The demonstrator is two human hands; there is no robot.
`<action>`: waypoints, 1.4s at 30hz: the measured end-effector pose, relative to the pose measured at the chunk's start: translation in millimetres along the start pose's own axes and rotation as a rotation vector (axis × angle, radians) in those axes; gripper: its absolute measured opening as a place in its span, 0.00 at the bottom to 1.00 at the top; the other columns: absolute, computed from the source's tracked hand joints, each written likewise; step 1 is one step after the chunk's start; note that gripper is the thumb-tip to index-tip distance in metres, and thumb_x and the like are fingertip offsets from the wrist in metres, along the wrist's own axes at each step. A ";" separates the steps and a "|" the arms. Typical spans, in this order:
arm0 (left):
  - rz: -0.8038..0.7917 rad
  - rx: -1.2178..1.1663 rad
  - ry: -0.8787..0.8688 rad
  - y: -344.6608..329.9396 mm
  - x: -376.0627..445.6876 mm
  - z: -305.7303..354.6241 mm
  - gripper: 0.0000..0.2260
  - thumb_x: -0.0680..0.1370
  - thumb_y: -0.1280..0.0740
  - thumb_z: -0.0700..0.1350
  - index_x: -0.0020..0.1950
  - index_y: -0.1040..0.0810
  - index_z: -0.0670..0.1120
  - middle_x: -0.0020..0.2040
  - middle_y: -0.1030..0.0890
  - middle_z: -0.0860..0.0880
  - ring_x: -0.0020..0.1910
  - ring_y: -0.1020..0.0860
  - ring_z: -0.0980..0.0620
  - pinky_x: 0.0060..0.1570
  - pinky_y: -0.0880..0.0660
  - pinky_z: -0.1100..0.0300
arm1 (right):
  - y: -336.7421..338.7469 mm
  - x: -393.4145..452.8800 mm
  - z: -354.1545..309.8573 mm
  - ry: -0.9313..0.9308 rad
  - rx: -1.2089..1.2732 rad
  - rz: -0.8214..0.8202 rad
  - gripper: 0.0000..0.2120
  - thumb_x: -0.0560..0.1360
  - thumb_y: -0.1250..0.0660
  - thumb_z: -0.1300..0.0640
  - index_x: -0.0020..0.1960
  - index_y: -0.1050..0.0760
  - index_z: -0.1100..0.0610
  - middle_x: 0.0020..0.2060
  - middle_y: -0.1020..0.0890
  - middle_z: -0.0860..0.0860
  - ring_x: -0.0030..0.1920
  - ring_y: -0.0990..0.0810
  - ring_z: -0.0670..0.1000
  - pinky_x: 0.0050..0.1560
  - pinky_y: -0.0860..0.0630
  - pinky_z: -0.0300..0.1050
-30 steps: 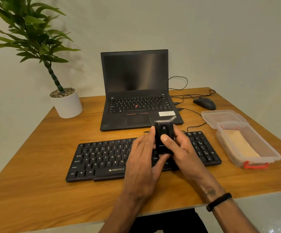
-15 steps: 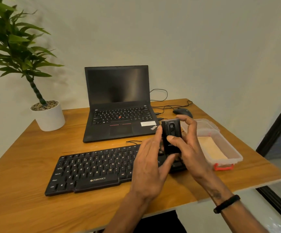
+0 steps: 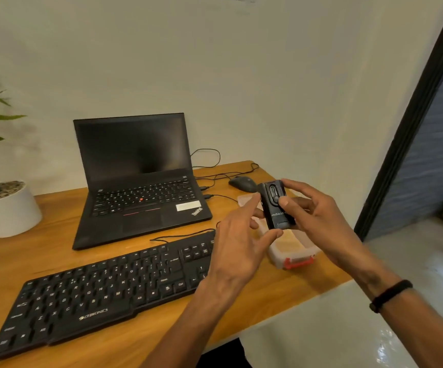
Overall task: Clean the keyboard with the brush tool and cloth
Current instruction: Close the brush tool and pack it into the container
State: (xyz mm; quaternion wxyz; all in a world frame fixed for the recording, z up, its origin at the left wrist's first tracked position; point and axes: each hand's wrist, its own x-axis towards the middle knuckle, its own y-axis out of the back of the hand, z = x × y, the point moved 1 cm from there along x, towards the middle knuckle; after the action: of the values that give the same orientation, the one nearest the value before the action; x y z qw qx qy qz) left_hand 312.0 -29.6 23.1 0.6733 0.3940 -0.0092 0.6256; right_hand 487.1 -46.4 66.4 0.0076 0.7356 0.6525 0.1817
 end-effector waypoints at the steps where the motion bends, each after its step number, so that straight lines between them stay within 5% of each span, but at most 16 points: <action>1: -0.012 0.010 0.009 -4.5 2.8 -0.2 0.36 0.75 0.25 0.59 0.81 0.35 0.56 0.58 0.18 0.58 0.52 0.22 0.60 0.55 0.20 0.55 | 5.6 2.6 2.3 -0.036 0.008 -0.005 0.19 0.81 0.31 0.52 0.70 0.25 0.46 0.51 0.12 0.51 0.52 0.12 0.51 0.55 0.16 0.54; 9: -0.056 0.048 0.100 -43.1 12.2 -6.1 0.29 0.74 0.25 0.60 0.74 0.25 0.57 0.58 0.15 0.57 0.62 0.21 0.57 0.59 0.20 0.51 | 30.2 13.9 26.3 -0.287 0.038 -0.051 0.21 0.76 0.26 0.60 0.68 0.24 0.58 0.47 0.12 0.57 0.47 0.11 0.52 0.42 0.16 0.40; 14: -0.089 0.169 0.162 -56.8 13.7 -6.0 0.23 0.76 0.25 0.56 0.68 0.20 0.50 0.54 0.15 0.53 0.59 0.20 0.53 0.56 0.19 0.49 | 26.6 25.5 46.4 -0.384 -0.140 -0.035 0.21 0.78 0.27 0.60 0.69 0.24 0.60 0.51 0.14 0.58 0.50 0.12 0.54 0.57 0.16 0.52; 28: -0.143 0.407 0.117 -53.2 7.3 11.8 0.17 0.79 0.30 0.58 0.65 0.20 0.52 0.57 0.19 0.46 0.60 0.25 0.47 0.56 0.22 0.50 | 21.5 32.5 47.8 -0.298 -0.529 -0.101 0.12 0.79 0.29 0.53 0.62 0.19 0.48 0.50 0.13 0.51 0.46 0.13 0.50 0.54 0.16 0.55; 34: -0.164 0.404 0.079 -49.1 8.7 17.1 0.15 0.80 0.30 0.54 0.66 0.19 0.54 0.58 0.20 0.45 0.61 0.25 0.46 0.56 0.23 0.51 | 14.3 29.6 38.4 -0.227 -0.859 -0.176 0.12 0.79 0.30 0.46 0.60 0.17 0.48 0.64 0.18 0.50 0.55 0.17 0.51 0.55 0.18 0.50; 42: -0.156 0.333 0.023 -55.8 4.5 23.3 0.13 0.82 0.33 0.53 0.63 0.16 0.52 0.55 0.17 0.47 0.59 0.26 0.47 0.51 0.25 0.55 | 17.0 32.0 36.0 -0.232 -1.047 -0.255 0.12 0.77 0.27 0.50 0.60 0.16 0.50 0.55 0.14 0.51 0.51 0.15 0.51 0.56 0.17 0.50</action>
State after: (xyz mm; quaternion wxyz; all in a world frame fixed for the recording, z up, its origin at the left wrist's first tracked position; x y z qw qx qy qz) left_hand 371.6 -33.3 12.5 0.6454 0.4923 0.1327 0.5688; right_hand 515.9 -10.0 45.3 0.4664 0.5639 0.5539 0.3972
